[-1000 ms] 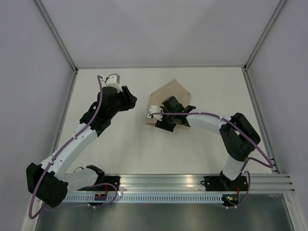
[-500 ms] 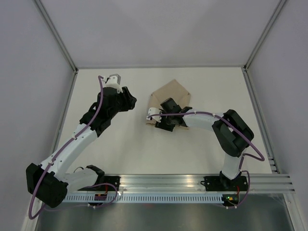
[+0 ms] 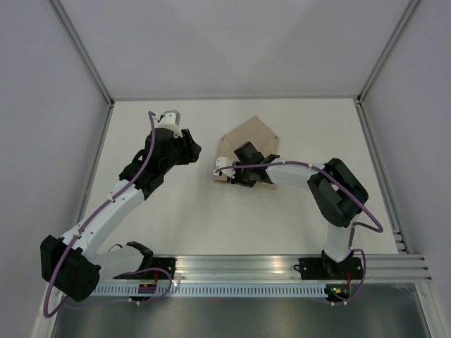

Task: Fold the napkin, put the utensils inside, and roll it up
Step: Roll the napkin with the utensil

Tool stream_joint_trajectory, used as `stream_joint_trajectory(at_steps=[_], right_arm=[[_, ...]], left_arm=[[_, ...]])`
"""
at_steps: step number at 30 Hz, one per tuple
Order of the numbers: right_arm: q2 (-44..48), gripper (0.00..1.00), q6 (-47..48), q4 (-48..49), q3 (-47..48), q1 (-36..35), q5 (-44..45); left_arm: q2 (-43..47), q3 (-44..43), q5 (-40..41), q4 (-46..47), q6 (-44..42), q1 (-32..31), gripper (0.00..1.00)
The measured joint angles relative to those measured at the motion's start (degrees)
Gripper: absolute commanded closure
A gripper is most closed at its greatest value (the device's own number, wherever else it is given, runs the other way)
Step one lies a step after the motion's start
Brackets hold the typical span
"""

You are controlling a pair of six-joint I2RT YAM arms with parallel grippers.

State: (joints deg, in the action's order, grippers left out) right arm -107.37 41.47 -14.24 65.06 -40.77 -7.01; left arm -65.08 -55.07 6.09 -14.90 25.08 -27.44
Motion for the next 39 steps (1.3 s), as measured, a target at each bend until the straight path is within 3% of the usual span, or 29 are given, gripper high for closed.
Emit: stream_joint_trajectory(at_steps=[8,15,27,34,39], right_arm=[[-2.6,0.78,0.8,-5.3,4.6,2.1,-4.5],[-5.8,0.82,2.3,-13.0,10.1,6.3,-13.9],[-12.5,0.83,7.5,-31.5,20.2,12.6,-27.9],[-15.4,0.83,8.7,-39.2,22.9,14.6,-33.0],[-16.0,0.83,8.9,-42.4,22.8,14.8,-34.4]], left_arm=[[0.2,0.3,-0.6,0.2,-1.0,-0.2,0.49],[3.5,3.0,-1.2,1.8,-2.9,-2.5,0.49],[8.7,9.7,0.2,6.0,-7.6,-12.3,0.51],[8.6,14.6,4.7,9.3,-13.0,-23.3,0.5],[1.2,15.3,10.8,14.6,-20.6,-33.4,0.49]])
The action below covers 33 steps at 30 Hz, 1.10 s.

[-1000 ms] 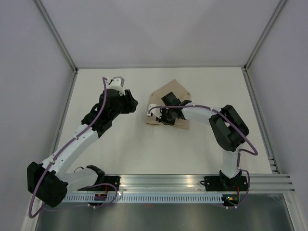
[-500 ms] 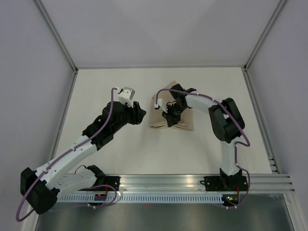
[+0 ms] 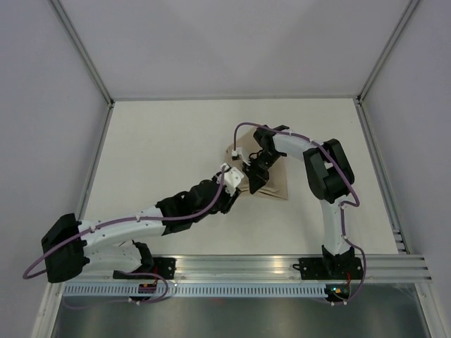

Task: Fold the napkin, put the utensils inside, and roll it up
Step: Roll the napkin with the utensil

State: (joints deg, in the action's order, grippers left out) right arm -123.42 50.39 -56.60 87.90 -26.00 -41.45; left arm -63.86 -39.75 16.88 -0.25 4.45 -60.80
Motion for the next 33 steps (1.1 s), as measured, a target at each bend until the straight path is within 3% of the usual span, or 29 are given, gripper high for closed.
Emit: stream_joint_trajectory(at_steps=[5,12,33], right_arm=[[-0.6,0.83,-0.1,-1.7,0.1,0.3,-1.3],[-2.0,0.83,-0.6,-3.4,1.4,0.8,-2.5],[-3.7,0.84,-0.9,-5.6,3.0,1.5,-4.0]], left_arm=[[-9.6,3.6,0.9,11.9,-10.1,-2.3,0.37],[-17.4,8.7,-2.6,26.6,-22.7,-2.3,0.35],[-34.5,0.5,-6.5,30.5,-41.1,0.4,0.32]])
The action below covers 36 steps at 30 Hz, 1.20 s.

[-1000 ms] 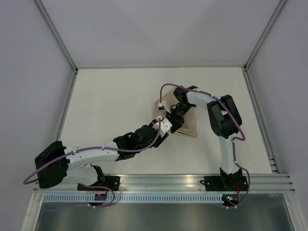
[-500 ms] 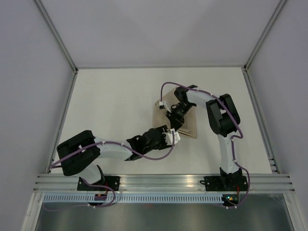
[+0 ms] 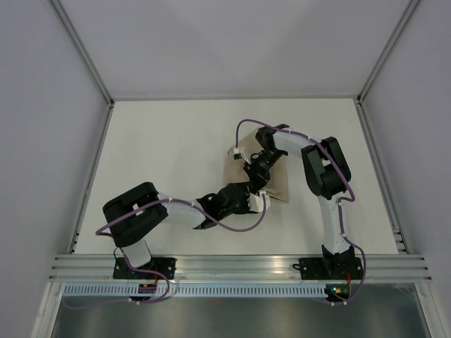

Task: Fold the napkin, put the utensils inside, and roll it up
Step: Roll the napkin with the utensil

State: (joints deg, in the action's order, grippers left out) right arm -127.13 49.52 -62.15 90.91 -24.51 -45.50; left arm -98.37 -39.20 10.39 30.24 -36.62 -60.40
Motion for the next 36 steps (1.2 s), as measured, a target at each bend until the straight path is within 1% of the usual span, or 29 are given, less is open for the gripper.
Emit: stream_joint_trajectory(at_steps=[9,12,15,18,19,21,22,24,25,27,29,31,32,34,35,36], right_arm=[[-0.6,0.84,0.0,-1.6,0.3,0.0,-0.3],[-0.9,0.84,0.0,-2.3,0.4,0.1,-0.6],[-1.2,0.84,0.0,-2.9,0.5,0.2,-0.8],[-1.3,0.84,0.0,-3.3,0.6,0.2,-0.9],[-1.4,0.84,0.0,-3.3,0.7,0.2,-0.9],[-1.4,0.84,0.0,-3.4,0.7,0.2,-0.9],[-1.4,0.84,0.0,-3.4,0.7,0.2,-0.9],[-1.4,0.84,0.0,-3.5,0.7,0.3,-0.9],[-1.4,0.84,0.1,-3.5,0.7,0.3,-0.8],[-1.4,0.83,0.1,-3.6,0.7,0.5,-0.8],[-1.4,0.8,0.1,-3.8,0.7,0.7,-0.8],[-1.4,0.77,0.1,-3.8,0.7,0.8,-0.7],[-1.3,0.73,0.1,-3.8,0.6,0.8,-0.7],[-0.8,0.68,0.0,-3.3,0.0,0.8,-0.7],[-0.2,0.6,0.0,-2.8,-0.7,0.8,-0.5],[0.4,0.55,-0.3,-2.4,-1.4,0.9,-0.3]], left_arm=[[-2.5,-2.6,-0.5,-2.1,-2.5,1.9,0.33],[-3.4,-3.6,-1.2,-3.7,-2.5,1.9,0.35],[-4.1,-5.0,-2.3,-5.5,-2.5,1.9,0.41],[-5.0,-6.6,-3.1,-7.0,-2.5,1.9,0.49],[-5.2,-7.0,-3.3,-7.5,-2.5,1.9,0.55],[-5.5,-7.3,-3.9,-8.4,-2.4,1.9,0.65],[-5.7,-7.8,-4.4,-9.4,-2.4,1.9,0.74],[-5.9,-8.5,-5.1,-11.1,-2.0,1.8,0.81],[-6.0,-9.0,-5.2,-12.2,-1.8,1.8,0.88],[-6.2,-10.4,-5.9,-14.5,-1.6,1.8,0.96],[-6.4,-11.6,-6.4,-16.6,-1.4,1.9,0.98],[-6.6,-12.8,-7.0,-18.7,-1.2,2.1,0.98],[-6.6,-13.4,-7.5,-19.9,-1.0,2.3,0.98],[-6.7,-14.6,-9.0,-22.0,-0.4,2.8,0.98],[-6.7,-15.1,-9.9,-22.9,0.2,3.1,0.98],[-6.7,-15.6,-11.0,-23.7,0.8,3.4,0.98]])
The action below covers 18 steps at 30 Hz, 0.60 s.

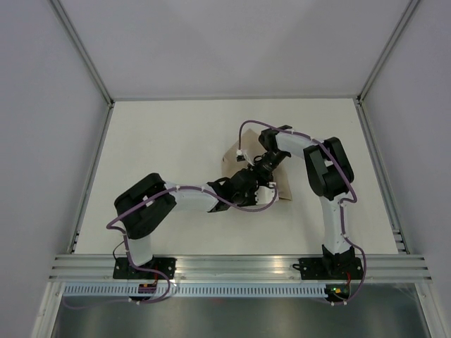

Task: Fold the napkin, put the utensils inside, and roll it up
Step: Roll the napkin with the utensil

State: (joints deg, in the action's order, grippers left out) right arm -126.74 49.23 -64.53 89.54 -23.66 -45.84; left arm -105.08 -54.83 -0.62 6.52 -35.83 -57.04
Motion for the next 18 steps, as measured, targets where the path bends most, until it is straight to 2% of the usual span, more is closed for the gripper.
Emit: stream_joint_trajectory(at_steps=[2,7,18], right_arm=[[1.6,0.48,-0.2,0.7,-1.6,0.0,0.1],[6.6,0.4,-1.6,4.3,-6.3,0.2,2.5],[12.9,0.38,-6.9,12.9,-10.5,6.0,7.0]], left_arm=[[0.0,-0.5,-2.0,-1.2,1.2,0.6,0.98],[0.0,-1.0,-6.0,-1.7,3.3,2.0,0.98],[0.1,-0.3,-11.6,-0.7,6.5,3.8,0.98]])
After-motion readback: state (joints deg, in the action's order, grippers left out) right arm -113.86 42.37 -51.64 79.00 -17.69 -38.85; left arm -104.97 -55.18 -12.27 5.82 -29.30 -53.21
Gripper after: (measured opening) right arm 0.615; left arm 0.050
